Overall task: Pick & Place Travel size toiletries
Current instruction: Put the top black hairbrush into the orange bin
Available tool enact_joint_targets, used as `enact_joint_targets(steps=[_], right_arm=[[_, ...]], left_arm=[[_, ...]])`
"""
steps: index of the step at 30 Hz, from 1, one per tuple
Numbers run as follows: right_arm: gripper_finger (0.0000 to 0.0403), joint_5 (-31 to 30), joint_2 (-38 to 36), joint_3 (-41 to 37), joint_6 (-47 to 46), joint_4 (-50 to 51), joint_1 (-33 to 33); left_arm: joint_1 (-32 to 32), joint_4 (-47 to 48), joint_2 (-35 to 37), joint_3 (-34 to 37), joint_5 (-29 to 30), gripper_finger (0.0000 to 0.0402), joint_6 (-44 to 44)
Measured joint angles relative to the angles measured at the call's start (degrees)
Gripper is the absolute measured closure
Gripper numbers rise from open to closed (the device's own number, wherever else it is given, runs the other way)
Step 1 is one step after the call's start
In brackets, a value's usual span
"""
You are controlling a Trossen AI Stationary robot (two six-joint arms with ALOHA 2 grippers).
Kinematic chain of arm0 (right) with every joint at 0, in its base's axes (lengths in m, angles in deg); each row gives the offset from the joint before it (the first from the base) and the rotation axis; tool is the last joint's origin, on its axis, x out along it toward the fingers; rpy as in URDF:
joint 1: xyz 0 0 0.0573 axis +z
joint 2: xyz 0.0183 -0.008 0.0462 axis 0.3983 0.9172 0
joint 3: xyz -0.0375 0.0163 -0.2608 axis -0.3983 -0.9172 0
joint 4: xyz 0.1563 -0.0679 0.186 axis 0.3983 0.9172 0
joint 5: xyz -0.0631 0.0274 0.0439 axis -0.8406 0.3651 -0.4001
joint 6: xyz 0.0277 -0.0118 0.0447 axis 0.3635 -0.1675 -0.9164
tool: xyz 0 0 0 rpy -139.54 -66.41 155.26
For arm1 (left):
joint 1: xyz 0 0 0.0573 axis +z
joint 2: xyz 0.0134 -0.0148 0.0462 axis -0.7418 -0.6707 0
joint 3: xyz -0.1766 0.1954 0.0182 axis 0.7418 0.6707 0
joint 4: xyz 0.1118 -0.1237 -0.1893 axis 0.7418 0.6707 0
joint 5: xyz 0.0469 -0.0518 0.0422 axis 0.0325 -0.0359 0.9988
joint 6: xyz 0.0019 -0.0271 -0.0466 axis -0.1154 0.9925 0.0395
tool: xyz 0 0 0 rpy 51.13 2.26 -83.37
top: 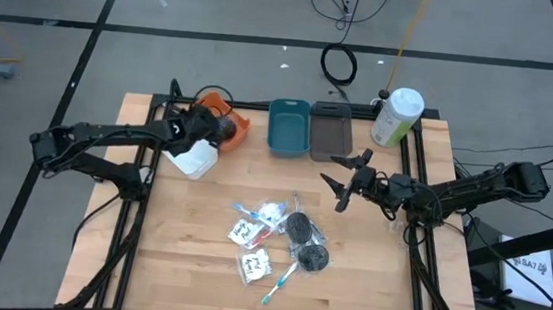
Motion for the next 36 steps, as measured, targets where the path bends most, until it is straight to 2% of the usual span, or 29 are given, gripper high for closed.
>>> enact_joint_targets(steps=[4, 7, 10, 13, 17, 19, 25, 32, 36], right_arm=[[0.0147, 0.0, 0.0, 0.0, -0.02, 0.03, 0.0], [0.0146, 0.02, 0.0, 0.0, 0.01, 0.87, 0.0], [0.0148, 0.93, 0.0, 0.0, 0.1, 3.48, 0.0], [0.015, 6.01, 0.08, 0.0, -1.72, 6.85, 0.04], [0.015, 9.95, 2.08, 0.04, -9.53, 12.05, 0.78], [0.0151, 13.05, 3.44, 0.04, -14.26, 15.06, 0.74], [0.0151, 24.23, 10.41, 0.04, -30.5, 19.76, -1.87], [0.0151, 36.14, 19.26, 0.04, -38.95, 17.06, -6.85], [0.0151, 45.07, 24.74, 0.04, -41.09, 10.78, -9.33]], left_arm=[[0.91, 0.09, 1.02, 0.0, 3.02, 0.0081, 0.04], [0.71, -0.67, 2.1, 0.0, -0.06, 0.0076, -0.24], [-0.29, -2.43, 3.4, 0.0, -8.59, 0.0082, -1.83], [-1.6, -5.18, 5.84, 0.0, -19.7, 0.0092, -3.54], [-4.11, -11.89, 7.37, 0.0, -32.32, 0.0104, -3.59], [-5.51, -15.81, 7.82, 0.0, -35.73, 0.0108, -3.67], [-8.64, -23.11, 7.63, 0.0, -37.38, 0.011, -5.05], [-9.89, -22.83, 7.47, -0.04, -36.38, 0.0105, -5.98], [-10.44, -22.53, 7.45, -0.04, -36.34, 0.0105, -5.95]])
